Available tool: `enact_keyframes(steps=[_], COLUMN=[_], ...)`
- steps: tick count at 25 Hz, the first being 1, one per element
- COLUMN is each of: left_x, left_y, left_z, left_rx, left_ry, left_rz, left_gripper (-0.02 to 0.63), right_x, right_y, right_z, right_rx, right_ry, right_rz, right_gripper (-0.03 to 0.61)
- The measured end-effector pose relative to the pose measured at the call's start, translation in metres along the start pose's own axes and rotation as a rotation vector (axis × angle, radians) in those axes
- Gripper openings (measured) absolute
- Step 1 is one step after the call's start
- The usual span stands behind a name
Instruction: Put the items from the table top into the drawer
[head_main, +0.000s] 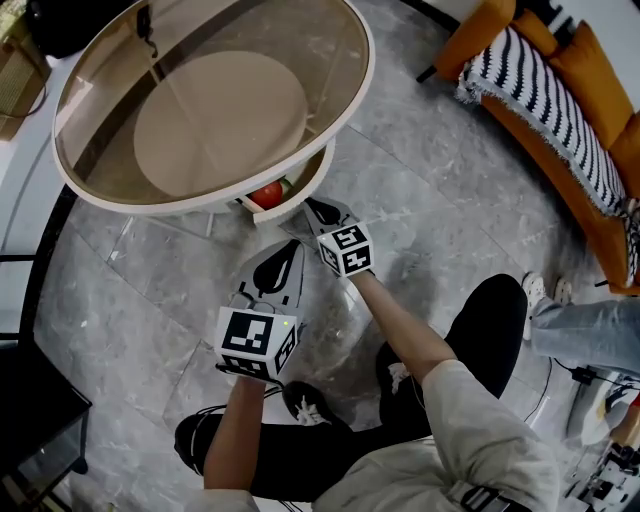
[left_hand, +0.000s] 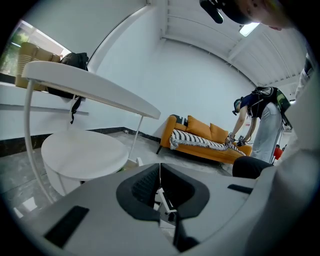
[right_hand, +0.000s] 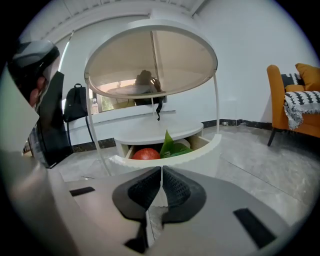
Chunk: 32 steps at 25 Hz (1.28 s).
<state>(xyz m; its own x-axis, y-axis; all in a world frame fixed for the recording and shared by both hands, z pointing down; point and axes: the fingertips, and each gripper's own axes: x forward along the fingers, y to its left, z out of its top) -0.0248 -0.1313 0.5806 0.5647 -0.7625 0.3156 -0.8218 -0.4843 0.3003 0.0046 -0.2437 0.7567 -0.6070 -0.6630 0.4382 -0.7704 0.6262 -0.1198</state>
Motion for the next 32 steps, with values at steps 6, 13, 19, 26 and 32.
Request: enact_keyframes(steps=[6, 13, 19, 26, 32], left_x=[0.000, 0.002, 0.000, 0.000, 0.003], left_y=[-0.009, -0.012, -0.021, -0.019, -0.023], left_z=[0.005, 0.011, 0.016, 0.013, 0.012], left_rx=[0.009, -0.042, -0.037, -0.028, -0.021], left_ry=[-0.008, -0.031, -0.046, -0.037, -0.032], left_rz=[-0.012, -0.021, -0.034, -0.005, 0.003], left_gripper=[0.021, 0.021, 0.021, 0.021, 0.021], right_x=[0.023, 0.047, 0.064, 0.074, 0.082], right_y=[0.007, 0.015, 0.015, 0.017, 0.015], right_z=[0.013, 0.026, 0.030, 0.034, 0.030], right_rx=[0.046, 0.069, 0.051, 0.050, 0.041], right_ry=[-0.011, -0.010, -0.018, -0.005, -0.013], right_rz=[0.013, 0.020, 0.018, 0.023, 0.054], right_gripper=[0.041, 0.041, 0.041, 0.041, 0.041])
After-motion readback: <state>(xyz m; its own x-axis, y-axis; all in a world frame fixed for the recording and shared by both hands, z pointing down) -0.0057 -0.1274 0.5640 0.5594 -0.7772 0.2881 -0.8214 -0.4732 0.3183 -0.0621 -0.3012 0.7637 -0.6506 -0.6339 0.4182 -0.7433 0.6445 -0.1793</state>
